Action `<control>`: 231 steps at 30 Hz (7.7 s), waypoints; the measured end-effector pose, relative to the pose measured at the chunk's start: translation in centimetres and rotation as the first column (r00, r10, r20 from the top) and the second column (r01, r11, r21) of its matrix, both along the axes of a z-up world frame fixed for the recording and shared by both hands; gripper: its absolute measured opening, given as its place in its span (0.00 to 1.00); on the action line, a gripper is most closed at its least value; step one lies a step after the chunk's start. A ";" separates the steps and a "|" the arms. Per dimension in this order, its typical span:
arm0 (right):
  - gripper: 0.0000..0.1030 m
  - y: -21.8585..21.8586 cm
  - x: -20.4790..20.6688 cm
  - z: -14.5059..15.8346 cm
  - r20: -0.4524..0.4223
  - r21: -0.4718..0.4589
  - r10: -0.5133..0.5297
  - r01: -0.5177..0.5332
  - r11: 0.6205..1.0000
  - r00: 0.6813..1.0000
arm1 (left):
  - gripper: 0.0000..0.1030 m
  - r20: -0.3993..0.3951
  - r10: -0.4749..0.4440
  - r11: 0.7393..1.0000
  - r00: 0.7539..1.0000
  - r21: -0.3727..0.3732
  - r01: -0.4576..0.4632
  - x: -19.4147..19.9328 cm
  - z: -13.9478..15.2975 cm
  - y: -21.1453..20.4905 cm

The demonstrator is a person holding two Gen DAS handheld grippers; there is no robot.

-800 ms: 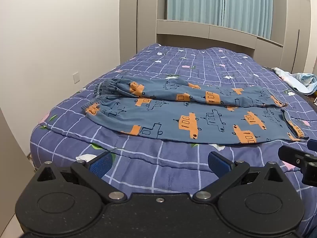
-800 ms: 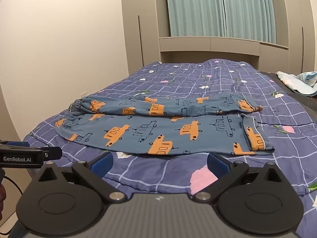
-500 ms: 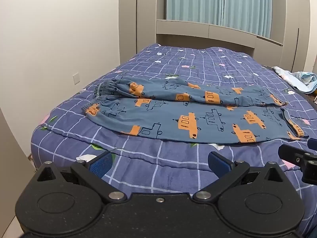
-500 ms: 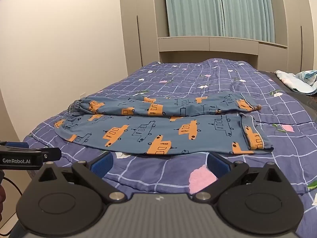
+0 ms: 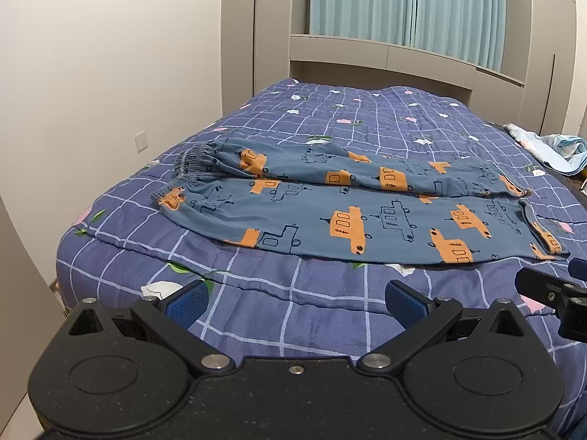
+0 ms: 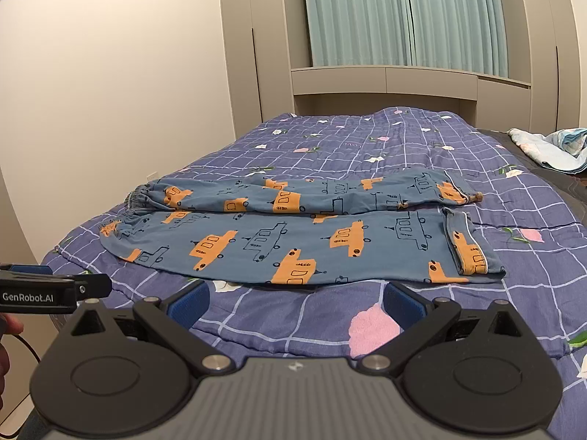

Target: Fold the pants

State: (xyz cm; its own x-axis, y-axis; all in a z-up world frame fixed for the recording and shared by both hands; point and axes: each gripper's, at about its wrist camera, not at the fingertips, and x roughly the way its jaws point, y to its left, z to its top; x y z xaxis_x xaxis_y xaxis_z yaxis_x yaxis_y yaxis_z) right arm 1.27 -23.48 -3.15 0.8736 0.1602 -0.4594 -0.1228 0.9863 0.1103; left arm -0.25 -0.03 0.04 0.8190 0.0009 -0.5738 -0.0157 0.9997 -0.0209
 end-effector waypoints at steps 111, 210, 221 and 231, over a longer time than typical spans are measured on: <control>0.92 -0.1 47.8 -1.4 -0.360 -0.038 0.555 -0.606 0.794 0.750 | 0.99 -0.281 -0.341 0.909 0.897 0.147 0.391 45.3 -1.8 11.3; 0.02 2.4 23.5 4.2 -0.174 -0.220 0.549 -0.576 0.787 0.817 | 0.04 -0.136 -0.555 0.798 0.821 0.192 0.571 23.6 4.3 13.3; 0.02 3.2 19.0 -0.1 -0.236 -0.199 0.539 -0.583 0.787 0.808 | 0.02 -0.222 -0.550 0.778 0.805 0.214 0.591 19.5 -1.3 13.5; 0.02 4.2 17.2 -2.6 -0.280 -0.215 0.543 -0.603 0.768 0.792 | 0.04 -0.258 -0.518 0.816 0.816 0.136 0.561 19.1 -4.1 14.3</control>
State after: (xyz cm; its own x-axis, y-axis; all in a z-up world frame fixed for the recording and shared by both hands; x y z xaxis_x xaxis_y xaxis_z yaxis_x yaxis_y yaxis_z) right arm 18.49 -19.25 -5.74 0.5500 0.4421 -0.7086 -0.6811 0.7284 -0.0743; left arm 18.84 14.23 -4.10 0.5879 -0.2764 -0.7602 0.5454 0.8295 0.1202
